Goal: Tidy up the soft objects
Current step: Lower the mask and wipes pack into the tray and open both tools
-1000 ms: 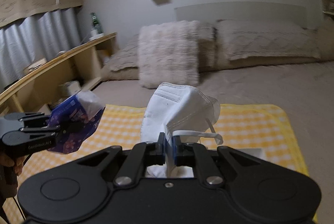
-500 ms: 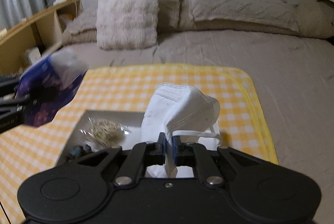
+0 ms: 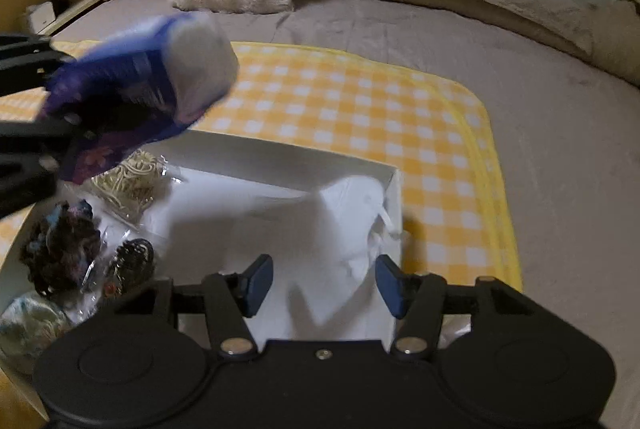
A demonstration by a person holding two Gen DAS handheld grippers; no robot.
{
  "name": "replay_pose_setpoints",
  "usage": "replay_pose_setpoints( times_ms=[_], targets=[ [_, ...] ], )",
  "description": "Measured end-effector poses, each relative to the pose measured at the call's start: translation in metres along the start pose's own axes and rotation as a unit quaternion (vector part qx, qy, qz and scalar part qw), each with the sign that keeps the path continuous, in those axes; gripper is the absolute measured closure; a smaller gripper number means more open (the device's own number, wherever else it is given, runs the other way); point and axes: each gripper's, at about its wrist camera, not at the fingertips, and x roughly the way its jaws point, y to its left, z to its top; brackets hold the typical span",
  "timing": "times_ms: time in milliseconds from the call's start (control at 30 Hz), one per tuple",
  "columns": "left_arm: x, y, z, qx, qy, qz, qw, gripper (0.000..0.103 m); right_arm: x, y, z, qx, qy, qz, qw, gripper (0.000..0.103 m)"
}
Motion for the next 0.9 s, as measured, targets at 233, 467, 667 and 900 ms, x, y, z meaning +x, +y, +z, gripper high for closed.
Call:
replay_pose_setpoints(
  times_ms=[233,467,667,900],
  targets=[
    [0.024,-0.035,-0.011,0.12,-0.033,0.015,0.9921,0.042,-0.014,-0.025,0.0,0.069,-0.023,0.017,0.997,0.045],
    [0.029,-0.032,-0.027,0.036,0.043,-0.087,0.9946,0.015,-0.016,-0.022,-0.004,0.064,-0.012,0.023,0.998,0.045],
    [0.013,-0.016,-0.02,-0.038,0.051,-0.109,0.992,0.013,-0.021,-0.023,-0.005,0.071,-0.009,0.027,0.997,0.045],
    [-0.018,0.003,-0.011,-0.086,0.035,-0.102,0.9904,0.011,-0.038,-0.016,-0.003,0.067,-0.016,0.027,0.997,0.043]
  ],
)
